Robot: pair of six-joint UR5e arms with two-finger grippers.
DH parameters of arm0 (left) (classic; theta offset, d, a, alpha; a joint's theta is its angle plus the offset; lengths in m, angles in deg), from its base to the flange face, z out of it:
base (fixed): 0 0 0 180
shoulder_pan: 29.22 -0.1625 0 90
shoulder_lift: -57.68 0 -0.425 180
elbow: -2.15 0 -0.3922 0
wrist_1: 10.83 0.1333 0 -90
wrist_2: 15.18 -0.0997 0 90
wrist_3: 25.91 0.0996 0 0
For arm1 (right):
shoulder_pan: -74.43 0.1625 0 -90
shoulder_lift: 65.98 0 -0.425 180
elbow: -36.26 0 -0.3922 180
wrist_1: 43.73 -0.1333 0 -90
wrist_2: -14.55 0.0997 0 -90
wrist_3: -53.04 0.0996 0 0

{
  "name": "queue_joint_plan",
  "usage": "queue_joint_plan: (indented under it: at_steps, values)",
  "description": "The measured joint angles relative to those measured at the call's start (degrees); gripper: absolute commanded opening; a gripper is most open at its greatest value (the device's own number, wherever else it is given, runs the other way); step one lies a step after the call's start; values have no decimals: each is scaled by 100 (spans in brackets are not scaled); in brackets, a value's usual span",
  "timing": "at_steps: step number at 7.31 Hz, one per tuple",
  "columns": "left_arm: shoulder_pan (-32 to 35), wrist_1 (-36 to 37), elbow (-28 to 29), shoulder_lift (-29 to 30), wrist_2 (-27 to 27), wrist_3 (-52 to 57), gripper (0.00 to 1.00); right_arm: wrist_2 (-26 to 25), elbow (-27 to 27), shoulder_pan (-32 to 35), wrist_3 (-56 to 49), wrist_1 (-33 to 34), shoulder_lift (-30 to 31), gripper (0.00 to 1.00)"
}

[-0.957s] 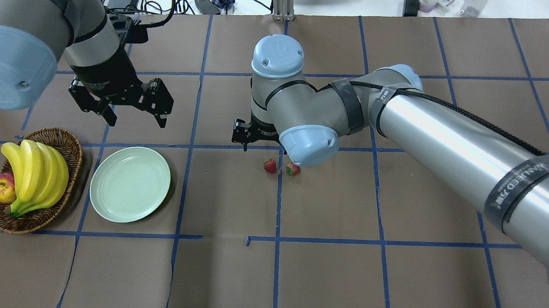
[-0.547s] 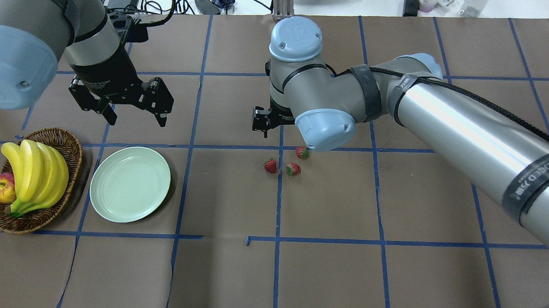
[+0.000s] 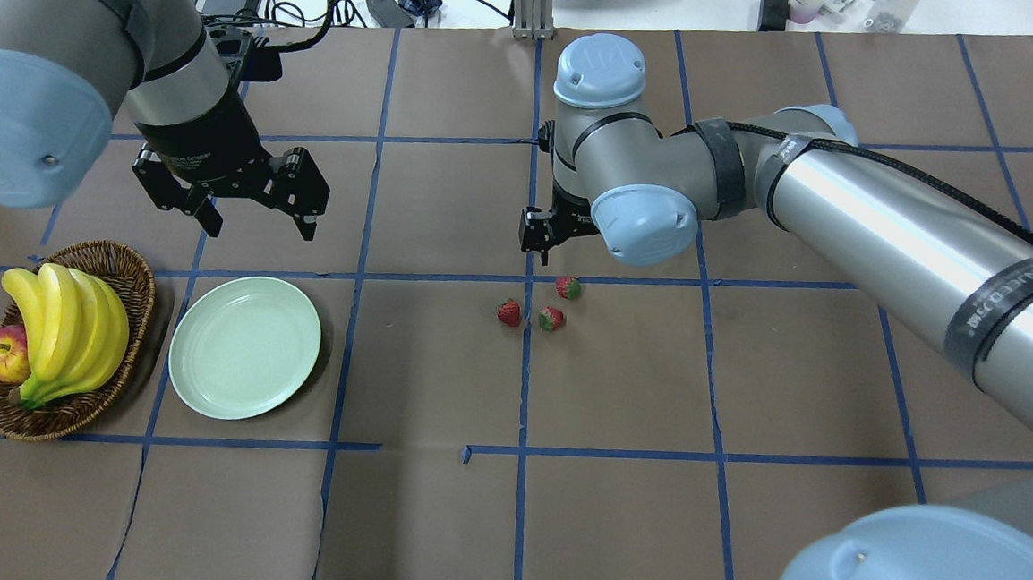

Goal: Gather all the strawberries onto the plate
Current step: 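Move the right gripper back over the remaining strawberries, then lower the right gripper and grasp a second strawberry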

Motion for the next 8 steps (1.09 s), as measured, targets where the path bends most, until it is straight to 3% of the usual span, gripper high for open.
queue_joint_plan:
  at_steps: [4, 8]
  values:
    - [16, -1, -13, 25, 0, -3, 100, 73, 55, -5, -32, 67, -292, 81]
    - [20, -11, -28, 32, 5, -11, 100, 93, 125, -1, -61, 65, -390, 78]
